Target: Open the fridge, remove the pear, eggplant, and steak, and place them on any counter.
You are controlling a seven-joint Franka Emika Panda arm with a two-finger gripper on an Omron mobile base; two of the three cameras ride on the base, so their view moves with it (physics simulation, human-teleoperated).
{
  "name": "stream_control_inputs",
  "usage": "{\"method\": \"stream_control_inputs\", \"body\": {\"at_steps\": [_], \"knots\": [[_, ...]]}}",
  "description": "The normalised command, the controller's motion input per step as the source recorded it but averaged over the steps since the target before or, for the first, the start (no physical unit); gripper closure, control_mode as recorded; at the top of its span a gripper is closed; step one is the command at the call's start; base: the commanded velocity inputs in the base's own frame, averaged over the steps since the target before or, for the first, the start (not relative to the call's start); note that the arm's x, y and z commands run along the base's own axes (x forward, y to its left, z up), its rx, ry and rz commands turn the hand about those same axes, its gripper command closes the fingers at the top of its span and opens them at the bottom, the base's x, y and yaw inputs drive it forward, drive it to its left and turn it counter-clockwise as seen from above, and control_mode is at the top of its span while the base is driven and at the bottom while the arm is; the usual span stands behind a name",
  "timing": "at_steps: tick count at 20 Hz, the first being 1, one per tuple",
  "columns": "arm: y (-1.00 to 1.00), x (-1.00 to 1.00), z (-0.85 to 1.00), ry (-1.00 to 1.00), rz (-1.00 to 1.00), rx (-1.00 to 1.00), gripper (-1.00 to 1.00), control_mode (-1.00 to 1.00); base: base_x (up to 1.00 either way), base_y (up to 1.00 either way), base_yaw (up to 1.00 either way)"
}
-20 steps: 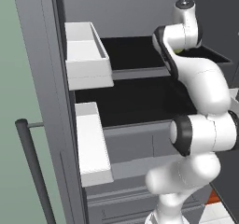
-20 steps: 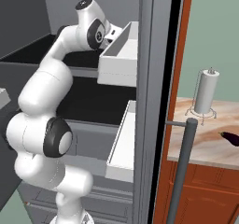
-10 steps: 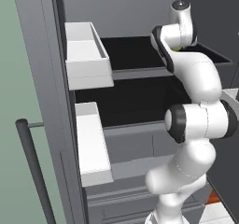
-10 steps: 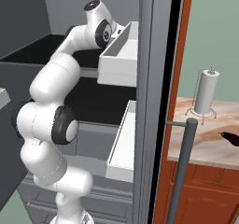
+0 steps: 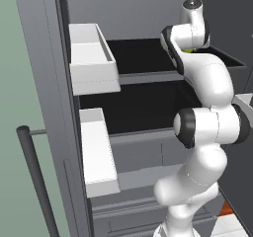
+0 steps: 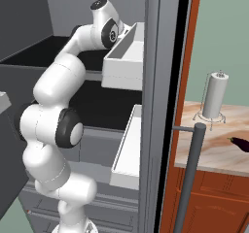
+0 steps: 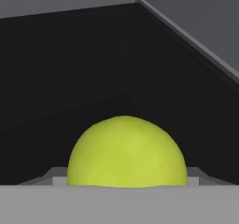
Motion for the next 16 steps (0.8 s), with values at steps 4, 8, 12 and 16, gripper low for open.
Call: {"method": "stream_control_inputs", "body": {"at_steps": [4, 8, 12, 16], "knots": [[-0.24, 0.04, -0.18, 0.01, 0.00, 0.00, 1.00, -1.00, 0.00, 0.00, 0.00], [-0.01, 0.00, -0.01, 0.01, 0.00, 0.00, 1.00, -1.00, 0.00, 0.00, 0.00], [0.00, -0.30, 0.00, 0.00, 0.02, 0.00, 1.00, -1.00, 0.00, 0.00, 0.00], [0.05, -0.85, 0.00, -0.06, 0.13, 0.00, 1.00, -1.00, 0.00, 0.00, 0.00]]}}
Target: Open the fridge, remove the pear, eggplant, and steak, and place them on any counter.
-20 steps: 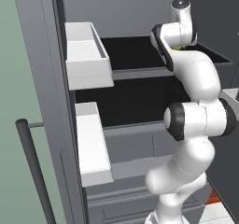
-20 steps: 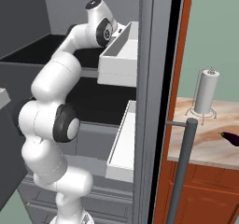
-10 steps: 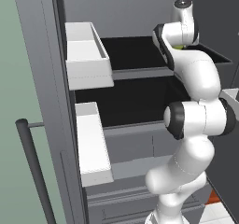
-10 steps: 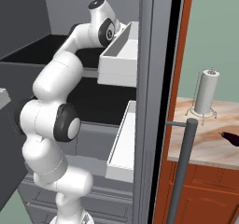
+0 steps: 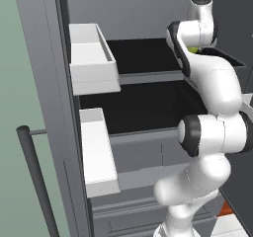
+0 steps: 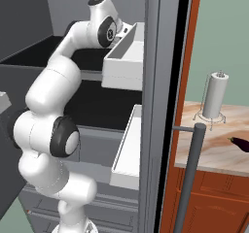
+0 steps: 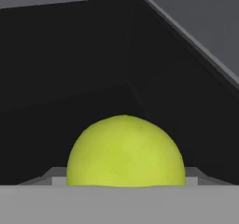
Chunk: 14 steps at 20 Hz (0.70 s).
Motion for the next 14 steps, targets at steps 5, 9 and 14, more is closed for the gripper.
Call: {"method": "stream_control_inputs", "body": {"at_steps": [5, 9, 14], "knots": [[0.27, -0.99, 0.00, -0.17, 0.19, 0.00, 1.00, -1.00, 0.00, 0.00, 0.00], [0.23, -1.00, 0.00, -0.19, 0.18, 0.00, 1.00, -1.00, 0.00, 0.00, 0.00], [0.44, -1.00, 0.29, -0.14, 0.15, 0.00, 1.00, -1.00, 0.00, 0.00, 0.00]]}}
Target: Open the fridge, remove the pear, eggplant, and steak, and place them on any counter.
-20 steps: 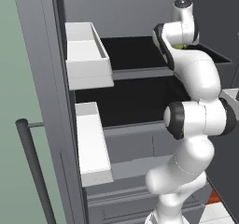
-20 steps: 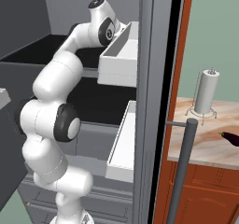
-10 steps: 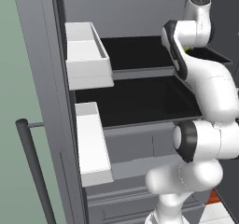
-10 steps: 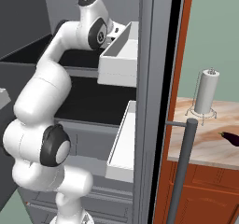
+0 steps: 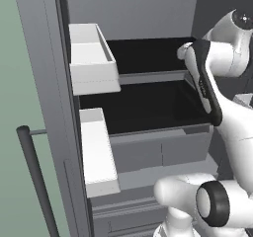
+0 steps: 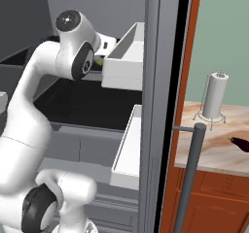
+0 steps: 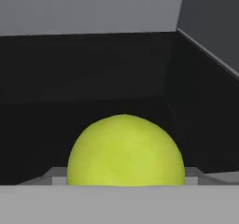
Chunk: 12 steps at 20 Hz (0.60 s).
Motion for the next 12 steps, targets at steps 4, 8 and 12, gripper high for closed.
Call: {"method": "stream_control_inputs", "body": {"at_steps": [4, 8, 12], "knots": [[0.36, -1.00, 0.51, -0.12, 0.08, 0.00, 1.00, -1.00, 0.00, 0.00, 0.00], [0.22, -1.00, 0.33, -0.01, 0.05, -0.06, 1.00, -1.00, 0.00, 0.00, 0.00], [0.17, -0.99, 0.05, 0.01, 0.06, -0.09, 1.00, -1.00, 0.00, 0.00, 0.00]]}}
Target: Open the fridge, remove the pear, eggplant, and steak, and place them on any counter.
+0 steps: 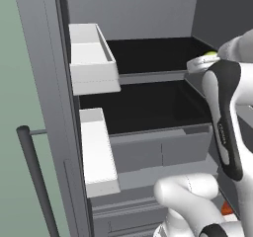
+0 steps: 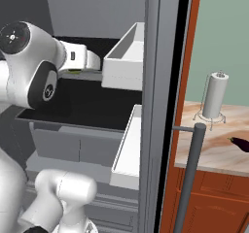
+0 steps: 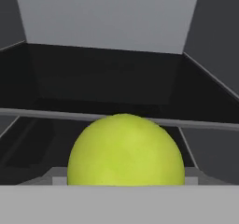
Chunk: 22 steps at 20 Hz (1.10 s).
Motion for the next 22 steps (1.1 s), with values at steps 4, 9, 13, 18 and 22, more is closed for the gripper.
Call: {"method": "stream_control_inputs", "body": {"at_steps": [4, 9, 13, 18, 22], "knots": [[0.21, -0.90, 0.00, 0.00, 0.08, -0.07, 1.00, -1.00, 0.00, 0.00, 0.00], [0.34, -0.39, 0.00, 0.00, 0.11, -0.02, 1.00, -1.00, 0.00, 0.00, 0.00], [0.23, 0.00, -0.02, 0.01, 0.04, -0.04, 1.00, -1.00, 0.00, 0.00, 0.00], [0.05, 0.00, 0.00, 0.01, 0.01, -0.01, 1.00, 1.00, -0.06, 0.02, 0.02], [0.00, 0.00, 0.00, 0.00, 0.00, 0.00, 1.00, 1.00, -0.97, 0.00, 0.03]]}}
